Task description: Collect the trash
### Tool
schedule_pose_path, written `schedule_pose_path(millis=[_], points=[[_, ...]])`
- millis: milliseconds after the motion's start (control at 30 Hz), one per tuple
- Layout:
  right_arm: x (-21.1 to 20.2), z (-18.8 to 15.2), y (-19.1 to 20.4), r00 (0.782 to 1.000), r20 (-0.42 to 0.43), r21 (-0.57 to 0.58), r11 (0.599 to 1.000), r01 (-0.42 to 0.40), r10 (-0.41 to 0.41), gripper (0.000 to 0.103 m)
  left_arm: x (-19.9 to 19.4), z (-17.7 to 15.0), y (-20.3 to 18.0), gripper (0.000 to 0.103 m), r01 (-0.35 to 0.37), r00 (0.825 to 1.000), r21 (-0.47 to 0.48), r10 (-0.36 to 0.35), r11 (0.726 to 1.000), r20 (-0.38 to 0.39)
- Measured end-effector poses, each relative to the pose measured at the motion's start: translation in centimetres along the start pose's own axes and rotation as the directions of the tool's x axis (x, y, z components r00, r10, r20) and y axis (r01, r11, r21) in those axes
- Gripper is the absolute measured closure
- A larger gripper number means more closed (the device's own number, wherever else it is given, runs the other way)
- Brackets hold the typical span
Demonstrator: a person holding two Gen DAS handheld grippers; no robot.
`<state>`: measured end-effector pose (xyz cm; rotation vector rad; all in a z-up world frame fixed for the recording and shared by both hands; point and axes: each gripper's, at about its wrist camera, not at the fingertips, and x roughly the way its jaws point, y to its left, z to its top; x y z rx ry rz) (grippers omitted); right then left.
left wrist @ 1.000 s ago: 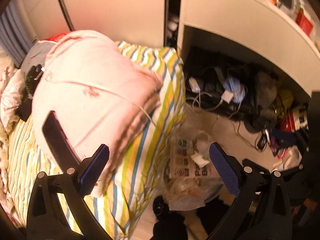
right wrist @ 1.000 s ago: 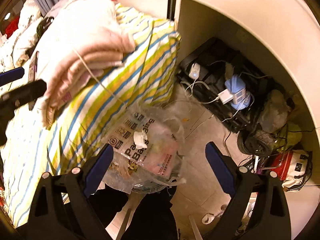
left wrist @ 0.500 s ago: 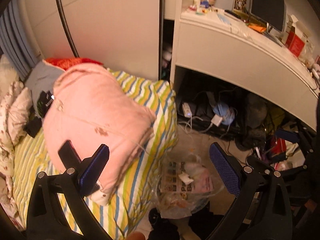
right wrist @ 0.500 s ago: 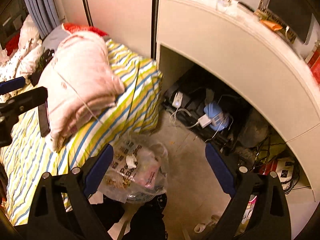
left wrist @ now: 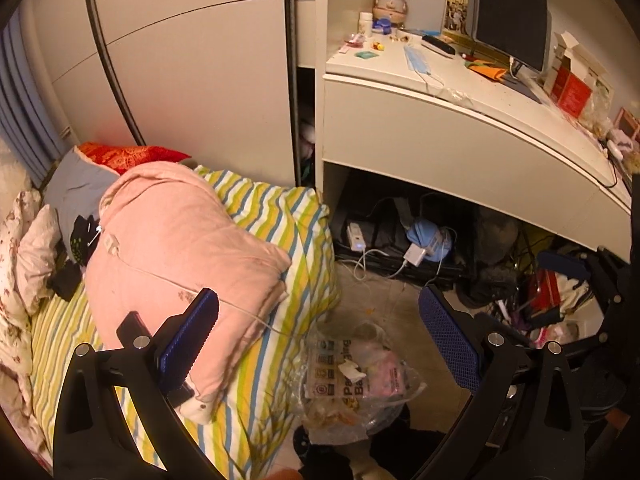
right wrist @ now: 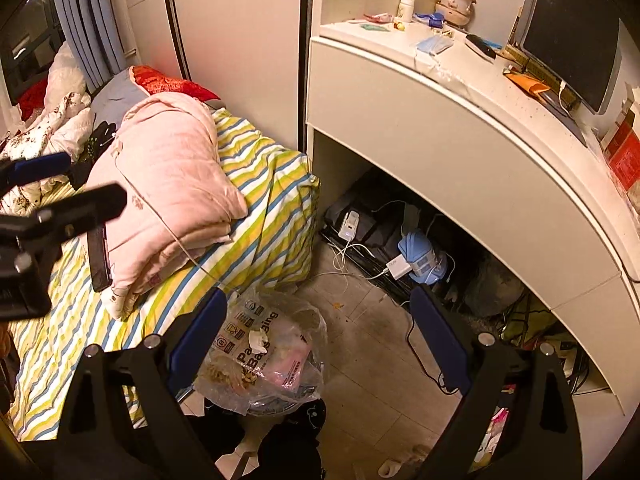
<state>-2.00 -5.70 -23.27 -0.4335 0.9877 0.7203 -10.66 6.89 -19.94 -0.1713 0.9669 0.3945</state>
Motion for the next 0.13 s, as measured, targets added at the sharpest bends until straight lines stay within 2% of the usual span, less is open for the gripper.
schedule_pose_path(millis=[133], points=[[-0.45, 0.74, -0.47, 1.0, 0.008, -0.006, 1.0, 0.0, 0.0, 0.013, -0.48, 0.32, -0.25, 0.006, -0.019, 1.0, 0.025, 0.018, 1.0, 0.01]])
